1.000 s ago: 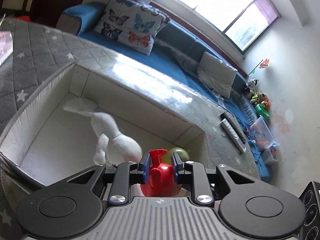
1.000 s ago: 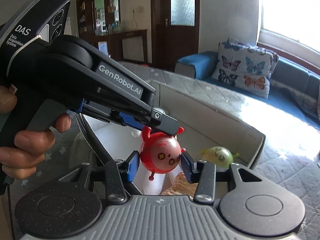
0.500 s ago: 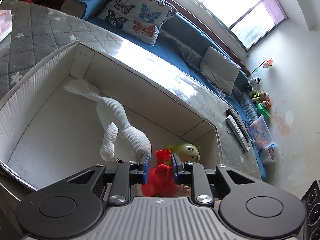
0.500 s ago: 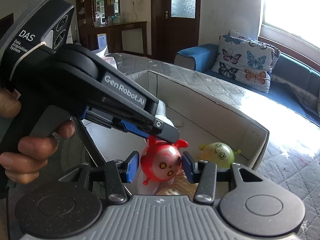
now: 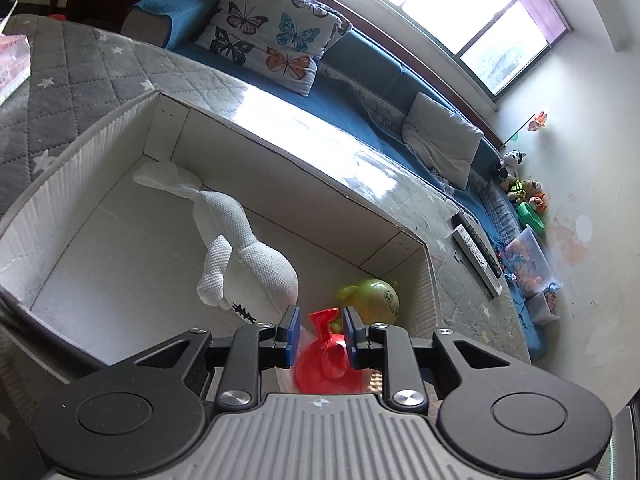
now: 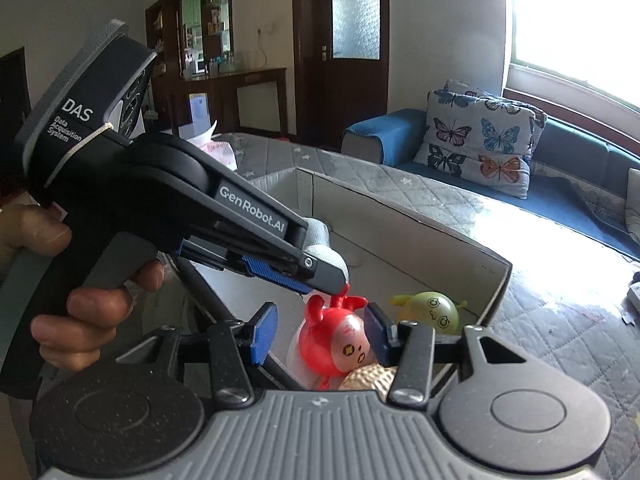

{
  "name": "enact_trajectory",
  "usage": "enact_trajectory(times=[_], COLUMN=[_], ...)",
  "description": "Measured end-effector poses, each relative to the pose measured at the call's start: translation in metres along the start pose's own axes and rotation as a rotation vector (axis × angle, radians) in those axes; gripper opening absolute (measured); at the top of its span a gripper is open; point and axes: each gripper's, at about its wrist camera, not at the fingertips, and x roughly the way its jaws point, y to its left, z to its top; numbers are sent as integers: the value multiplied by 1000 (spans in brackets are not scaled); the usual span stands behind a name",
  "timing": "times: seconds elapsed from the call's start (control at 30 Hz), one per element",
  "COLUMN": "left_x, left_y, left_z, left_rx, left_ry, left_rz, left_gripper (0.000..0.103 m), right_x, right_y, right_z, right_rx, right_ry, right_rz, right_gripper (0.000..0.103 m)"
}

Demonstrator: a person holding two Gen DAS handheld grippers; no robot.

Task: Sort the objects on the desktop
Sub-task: 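Carry the red toy into the grey box and open the left gripper, then move the left gripper to the black-haired boy figurine on the table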

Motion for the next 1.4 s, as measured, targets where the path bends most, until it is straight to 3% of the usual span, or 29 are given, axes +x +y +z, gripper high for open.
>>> enact_trajectory(times=[0.5, 0.73, 0.8, 1.4], left_x=[-53, -71, -76, -113], left_y=[-16, -13, -13, 0], left_z=[-40, -65, -73, -144], left_rx=[86, 94, 100, 87], left_ry=[-56, -65, -69, -63], left_rz=[34, 58, 62, 99], left_gripper=[26, 26, 26, 28], right_x=[-55, -72, -76, -88], right_y=[9, 15, 17, 33], right_z=[-33, -52, -57, -103], right_rx=[41, 64, 72, 108], right_ry=[-57, -51, -51, 1], right_rz=[-6, -8, -5, 33], right_gripper=[60, 62, 67, 78])
